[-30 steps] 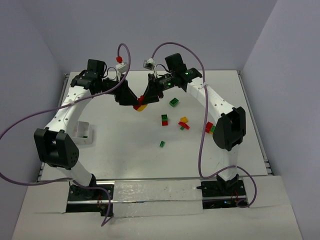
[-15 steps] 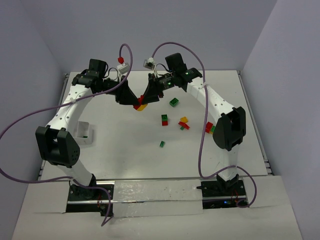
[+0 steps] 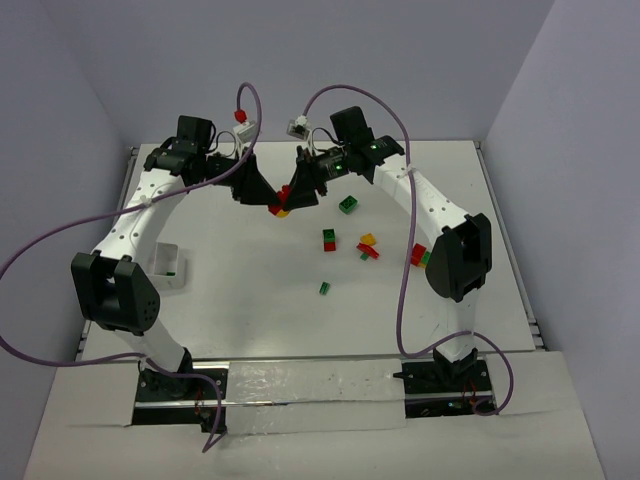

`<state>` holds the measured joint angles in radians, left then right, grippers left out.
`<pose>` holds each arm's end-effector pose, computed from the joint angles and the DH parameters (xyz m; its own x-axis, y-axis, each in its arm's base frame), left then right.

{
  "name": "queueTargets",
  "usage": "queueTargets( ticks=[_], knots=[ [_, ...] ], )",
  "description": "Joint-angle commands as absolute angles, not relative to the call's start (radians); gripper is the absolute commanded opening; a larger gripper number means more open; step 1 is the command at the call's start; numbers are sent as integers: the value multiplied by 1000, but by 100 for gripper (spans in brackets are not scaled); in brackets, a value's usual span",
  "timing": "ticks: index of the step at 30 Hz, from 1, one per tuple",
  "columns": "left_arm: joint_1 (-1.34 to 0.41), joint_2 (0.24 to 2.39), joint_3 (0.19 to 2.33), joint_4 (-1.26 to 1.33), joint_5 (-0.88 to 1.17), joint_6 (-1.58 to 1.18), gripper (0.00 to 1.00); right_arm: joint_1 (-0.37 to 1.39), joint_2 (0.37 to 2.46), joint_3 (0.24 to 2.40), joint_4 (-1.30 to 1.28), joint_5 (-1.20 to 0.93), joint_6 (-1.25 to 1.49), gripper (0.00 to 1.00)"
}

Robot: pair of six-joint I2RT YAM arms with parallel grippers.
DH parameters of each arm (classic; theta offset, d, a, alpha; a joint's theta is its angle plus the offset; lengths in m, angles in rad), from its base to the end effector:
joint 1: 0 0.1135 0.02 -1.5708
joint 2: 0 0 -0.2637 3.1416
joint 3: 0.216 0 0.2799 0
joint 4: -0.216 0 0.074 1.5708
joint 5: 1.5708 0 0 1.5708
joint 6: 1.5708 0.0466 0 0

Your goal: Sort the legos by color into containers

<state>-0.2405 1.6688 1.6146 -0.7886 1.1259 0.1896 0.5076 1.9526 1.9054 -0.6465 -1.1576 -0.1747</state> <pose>0.3635 -0.1325 0.3508 -0.5828 0.2264 -0.7805 0.8102 0.2365 -0.5364 0.3860 0.2635 0.3460 -0.4094 -0.3076 -0.8590 -0.8954 -0.0455 0.4430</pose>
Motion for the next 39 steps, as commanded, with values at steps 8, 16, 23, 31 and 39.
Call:
queueTargets(
  ticks=[8, 16, 23, 31, 39],
  knots=[
    [-220, 1651, 1634, -702, 1158, 120, 0, 495, 1902, 1912, -683, -1175, -243, 25],
    [-33, 1599, 1582, -550, 1152, -39, 0, 491, 1905, 1928, -801, -1123, -380, 0],
    [130, 1530, 1590, -716, 1046, 79, 0, 486, 1942, 1960, -888, -1059, -456, 0],
    [111, 1436, 1505, -813, 1095, 159, 57, 483, 1993, 2038, -894, -1132, -439, 0],
    [-107, 1531, 1593, -826, 1081, 225, 83, 504, 2004, 2084, -850, -1160, -369, 0]
  ],
)
